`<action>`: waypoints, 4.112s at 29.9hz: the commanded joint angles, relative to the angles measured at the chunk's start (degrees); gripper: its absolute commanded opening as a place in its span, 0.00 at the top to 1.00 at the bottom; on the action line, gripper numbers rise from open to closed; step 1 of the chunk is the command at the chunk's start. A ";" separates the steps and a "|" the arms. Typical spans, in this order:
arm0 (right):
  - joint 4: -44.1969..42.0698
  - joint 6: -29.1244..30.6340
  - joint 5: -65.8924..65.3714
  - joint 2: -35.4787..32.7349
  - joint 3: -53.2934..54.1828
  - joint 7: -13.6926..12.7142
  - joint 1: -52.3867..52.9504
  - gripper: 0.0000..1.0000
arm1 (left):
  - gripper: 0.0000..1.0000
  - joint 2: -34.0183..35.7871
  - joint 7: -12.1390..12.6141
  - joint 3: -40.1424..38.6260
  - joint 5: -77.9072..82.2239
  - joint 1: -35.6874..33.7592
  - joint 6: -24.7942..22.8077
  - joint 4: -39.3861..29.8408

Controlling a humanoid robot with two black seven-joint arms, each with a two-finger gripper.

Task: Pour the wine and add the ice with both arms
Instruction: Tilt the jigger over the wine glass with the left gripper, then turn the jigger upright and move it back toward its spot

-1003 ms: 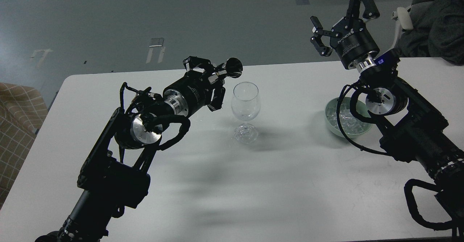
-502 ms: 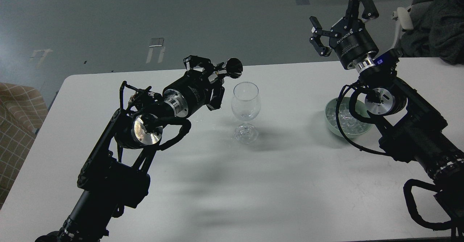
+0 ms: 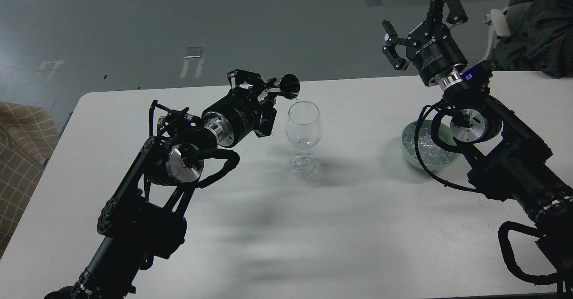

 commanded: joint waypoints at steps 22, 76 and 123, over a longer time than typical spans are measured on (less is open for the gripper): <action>0.00 0.00 0.00 0.09 0.01 0.08 -0.38 0.00 | 1.00 0.00 -1.61 1.21 5.40 0.01 0.01 -0.27; 0.00 0.00 0.00 0.26 0.01 0.09 -0.74 0.00 | 1.00 2.37 -7.77 10.16 32.63 0.36 -0.52 -2.64; 0.27 -0.62 0.00 0.61 0.01 -0.09 -1.09 0.00 | 1.00 0.00 0.98 -28.05 -17.45 16.18 16.01 -5.98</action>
